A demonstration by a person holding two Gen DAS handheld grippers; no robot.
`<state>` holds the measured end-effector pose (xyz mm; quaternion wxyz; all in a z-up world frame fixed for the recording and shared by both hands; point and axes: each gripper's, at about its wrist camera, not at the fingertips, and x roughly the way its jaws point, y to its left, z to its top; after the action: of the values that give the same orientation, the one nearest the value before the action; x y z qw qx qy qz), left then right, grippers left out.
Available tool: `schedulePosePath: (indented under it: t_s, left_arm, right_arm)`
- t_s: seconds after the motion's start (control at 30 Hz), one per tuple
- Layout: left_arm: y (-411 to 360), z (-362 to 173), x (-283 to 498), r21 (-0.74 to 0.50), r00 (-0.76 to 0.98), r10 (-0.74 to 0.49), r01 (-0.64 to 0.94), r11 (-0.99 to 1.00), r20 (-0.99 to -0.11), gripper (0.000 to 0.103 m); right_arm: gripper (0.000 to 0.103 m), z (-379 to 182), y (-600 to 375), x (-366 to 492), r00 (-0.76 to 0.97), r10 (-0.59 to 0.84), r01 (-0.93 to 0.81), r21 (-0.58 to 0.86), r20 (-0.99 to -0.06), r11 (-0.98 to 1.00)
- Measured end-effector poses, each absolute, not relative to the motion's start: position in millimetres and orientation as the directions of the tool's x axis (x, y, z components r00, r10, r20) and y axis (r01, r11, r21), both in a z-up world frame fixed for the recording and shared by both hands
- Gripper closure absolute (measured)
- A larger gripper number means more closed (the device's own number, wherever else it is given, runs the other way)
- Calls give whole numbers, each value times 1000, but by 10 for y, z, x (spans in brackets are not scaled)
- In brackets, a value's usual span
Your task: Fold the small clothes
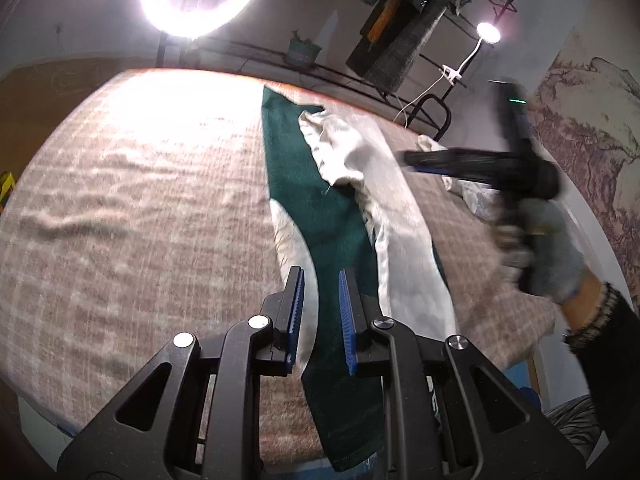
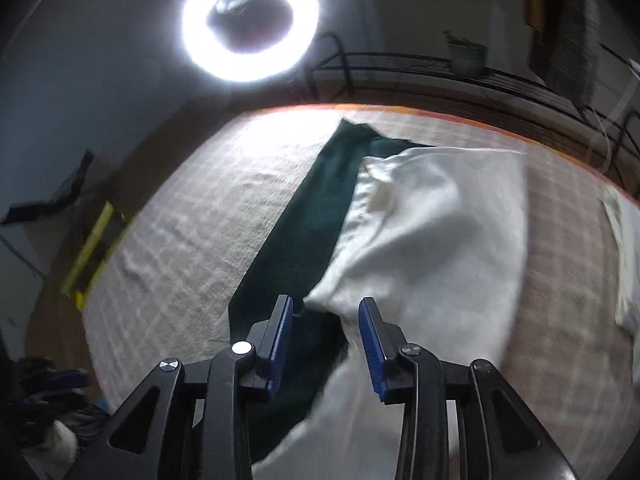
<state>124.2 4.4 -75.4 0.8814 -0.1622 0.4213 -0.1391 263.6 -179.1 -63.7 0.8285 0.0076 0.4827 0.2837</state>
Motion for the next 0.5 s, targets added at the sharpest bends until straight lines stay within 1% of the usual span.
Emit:
schedulePosePath:
  t_s: [0.07,0.13,0.17,0.2,0.3,0.37,0.47,0.5]
  left_arm:
    - [64,-817,1205,-409,587,-385,99,907,-712,88]
    - [70,-892,1160,-421,561,-397,93,902,-727,77]
    - [68,-938,1136,-426,544,-402,88,900,-736,64]
    - [68,-994,1107,-435,527,-410,83,896,-744,59]
    - [52,-1165,1025,-451,472,-424,60,890,-773,59]
    - [35,-1274,961,-438,444,-407,35,898,-798,59]
    - [1,-1416,855,-441,403,-411,19,897,-818,59]
    - [-18,-1454,821,-445,392,-415,17,896,-821,59]
  right_arm:
    - [67,-480,-2105,2464,389,506,-413,345,-770,843]
    - [64,-368,-2355,2199,403,506,-366,372,-763,853]
    - [64,-334,-2471,2014,405,490,-342,369,-772,864]
    - [64,-338,-2527,1886,406,480,-332,364,-778,870]
    - [63,-396,-2579,1427,393,472,-341,351,-789,872]
    - [63,-489,-2531,1192,376,460,-352,335,-805,874]
    - [63,-728,-2402,904,348,377,-370,244,-859,897]
    - [61,-833,-2368,826,338,334,-370,203,-880,907]
